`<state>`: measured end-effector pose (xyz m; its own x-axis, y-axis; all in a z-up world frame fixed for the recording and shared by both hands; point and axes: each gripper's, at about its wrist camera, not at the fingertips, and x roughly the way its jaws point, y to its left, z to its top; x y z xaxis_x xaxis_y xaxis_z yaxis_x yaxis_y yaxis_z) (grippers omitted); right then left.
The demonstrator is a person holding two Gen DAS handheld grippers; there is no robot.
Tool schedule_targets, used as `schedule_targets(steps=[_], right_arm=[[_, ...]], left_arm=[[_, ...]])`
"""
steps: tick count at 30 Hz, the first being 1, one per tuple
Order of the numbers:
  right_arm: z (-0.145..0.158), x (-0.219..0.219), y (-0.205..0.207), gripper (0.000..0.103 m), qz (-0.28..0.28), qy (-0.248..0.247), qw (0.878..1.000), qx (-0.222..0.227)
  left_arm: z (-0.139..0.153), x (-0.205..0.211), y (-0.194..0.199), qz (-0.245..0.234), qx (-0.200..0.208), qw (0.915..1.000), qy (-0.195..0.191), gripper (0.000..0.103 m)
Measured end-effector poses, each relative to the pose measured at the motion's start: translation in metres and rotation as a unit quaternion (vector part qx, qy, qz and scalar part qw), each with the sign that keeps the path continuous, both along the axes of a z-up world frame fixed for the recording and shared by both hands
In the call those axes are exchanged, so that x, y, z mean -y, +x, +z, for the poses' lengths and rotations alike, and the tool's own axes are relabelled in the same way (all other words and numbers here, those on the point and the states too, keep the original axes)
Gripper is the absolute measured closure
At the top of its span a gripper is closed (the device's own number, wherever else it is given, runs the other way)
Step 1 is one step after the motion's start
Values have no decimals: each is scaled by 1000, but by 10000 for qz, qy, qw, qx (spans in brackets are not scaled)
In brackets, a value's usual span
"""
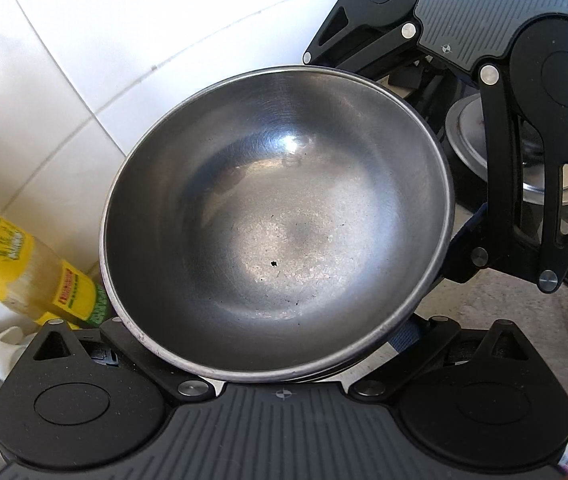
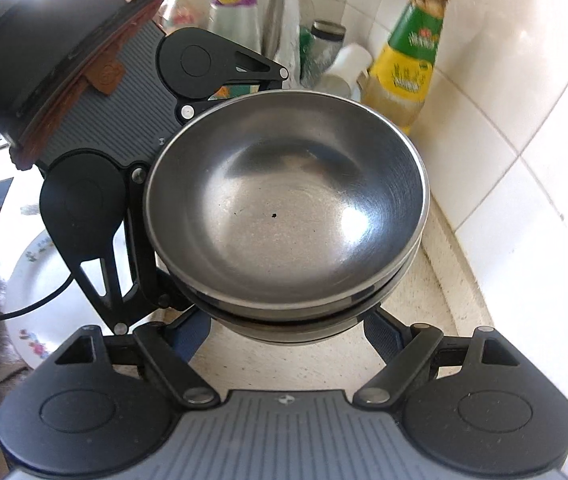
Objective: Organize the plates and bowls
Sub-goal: 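Carry the nested steel bowls with both grippers over the floral-rim plate stack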
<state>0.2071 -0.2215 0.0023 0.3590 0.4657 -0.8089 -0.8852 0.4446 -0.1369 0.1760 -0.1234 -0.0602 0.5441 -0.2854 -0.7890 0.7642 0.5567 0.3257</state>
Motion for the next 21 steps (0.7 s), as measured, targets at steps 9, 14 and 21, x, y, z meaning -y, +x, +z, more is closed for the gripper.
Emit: schedule_targets(steps=[9,14,21], right_arm=[[26,-15,-41,18,80,8,9998,167],[37,-24,-72,18,3,6,9999,160],[32,-44,-112,18,-194,-49,9997,-102]], left_arm=[[29,-12,-44,128,228,9996,77,1],[45,-22,-70,116,309,9994,57,1],[60,-41,-107,-72,241,9997,50,1]])
